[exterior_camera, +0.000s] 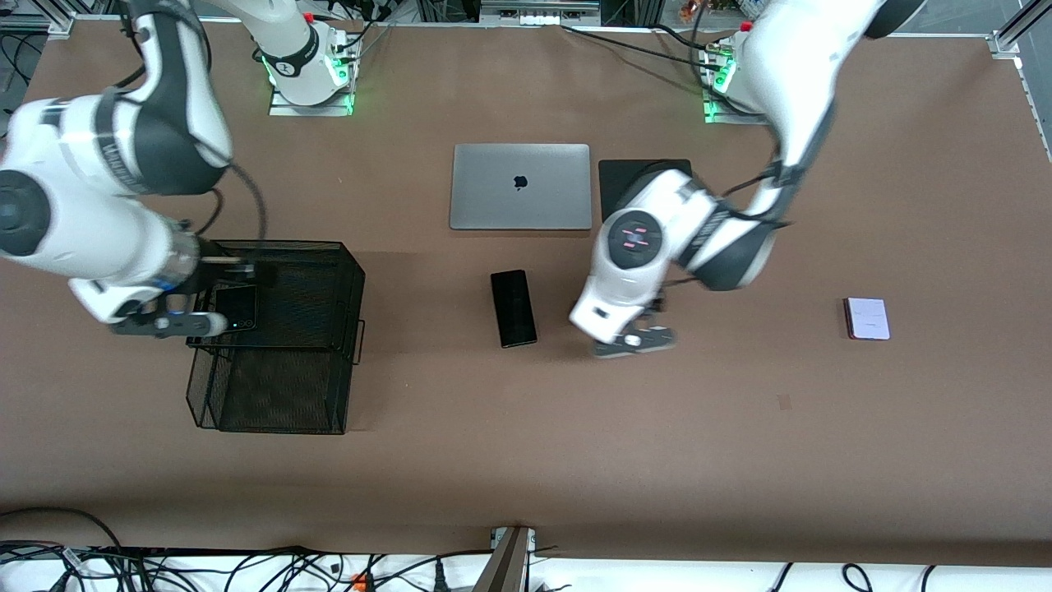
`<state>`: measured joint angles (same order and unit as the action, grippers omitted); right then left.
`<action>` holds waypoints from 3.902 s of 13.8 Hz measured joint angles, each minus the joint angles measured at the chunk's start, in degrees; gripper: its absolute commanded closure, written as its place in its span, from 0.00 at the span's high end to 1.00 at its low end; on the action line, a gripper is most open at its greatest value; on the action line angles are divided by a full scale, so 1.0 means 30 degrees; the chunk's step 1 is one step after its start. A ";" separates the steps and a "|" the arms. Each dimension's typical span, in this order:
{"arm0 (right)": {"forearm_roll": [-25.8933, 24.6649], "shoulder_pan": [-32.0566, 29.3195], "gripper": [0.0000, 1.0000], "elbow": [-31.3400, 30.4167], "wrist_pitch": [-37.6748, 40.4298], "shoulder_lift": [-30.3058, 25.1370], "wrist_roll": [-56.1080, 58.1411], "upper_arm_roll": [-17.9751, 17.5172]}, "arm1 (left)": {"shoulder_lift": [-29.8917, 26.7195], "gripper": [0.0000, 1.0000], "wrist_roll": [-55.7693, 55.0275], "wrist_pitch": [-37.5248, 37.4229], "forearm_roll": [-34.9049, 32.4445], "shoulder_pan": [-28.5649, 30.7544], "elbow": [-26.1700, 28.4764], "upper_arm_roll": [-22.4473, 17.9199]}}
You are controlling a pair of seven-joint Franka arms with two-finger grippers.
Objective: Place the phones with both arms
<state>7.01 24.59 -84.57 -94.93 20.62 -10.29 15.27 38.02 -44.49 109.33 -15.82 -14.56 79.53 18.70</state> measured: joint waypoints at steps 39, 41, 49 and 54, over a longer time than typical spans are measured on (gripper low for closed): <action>-0.6207 0.3105 0.00 0.5960 -0.6460 1.0663 -0.9477 -0.9232 | -0.2359 0.34 1.5618 1.5886 -0.4016 1.8003 1.4497 0.1052; -0.6205 0.2981 0.00 0.7826 -0.3381 0.9684 -0.9477 -0.9554 | -0.2655 0.33 1.5619 1.4027 -0.4016 1.8066 1.3707 0.2146; -0.3415 -0.1902 0.00 0.8146 0.3305 0.4663 -0.4719 -0.7555 | -0.3370 0.32 1.5265 0.1397 -0.0301 1.5645 0.6368 0.7172; -0.2101 -0.2232 0.00 0.1703 -0.0184 0.1259 0.0625 -0.2913 | -0.1978 0.33 1.1138 0.1071 0.1707 1.0063 0.4212 0.7181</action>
<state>0.71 17.90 -79.46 -95.48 24.40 -8.42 6.53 32.08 -11.08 112.54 -10.70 15.63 92.16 40.24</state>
